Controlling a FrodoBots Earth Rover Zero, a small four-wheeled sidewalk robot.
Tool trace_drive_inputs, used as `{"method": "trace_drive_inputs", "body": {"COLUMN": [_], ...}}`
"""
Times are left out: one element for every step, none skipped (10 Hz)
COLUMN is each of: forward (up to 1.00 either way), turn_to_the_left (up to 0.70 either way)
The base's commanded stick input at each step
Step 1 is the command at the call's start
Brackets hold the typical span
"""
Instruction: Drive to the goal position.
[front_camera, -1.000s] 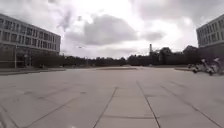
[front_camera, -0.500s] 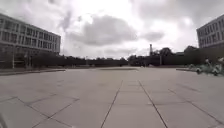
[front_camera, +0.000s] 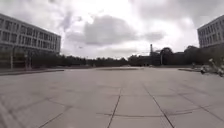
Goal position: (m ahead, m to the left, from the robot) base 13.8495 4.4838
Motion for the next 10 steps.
{"method": "trace_drive_inputs", "body": {"forward": [0.70,0.70,0.70,0.70,0.70,0.70,0.70,0.70,0.70,0.70], "turn_to_the_left": [0.00,0.00,0.00,0.00,0.00,0.00,0.00,0.00,0.00,0.00]}}
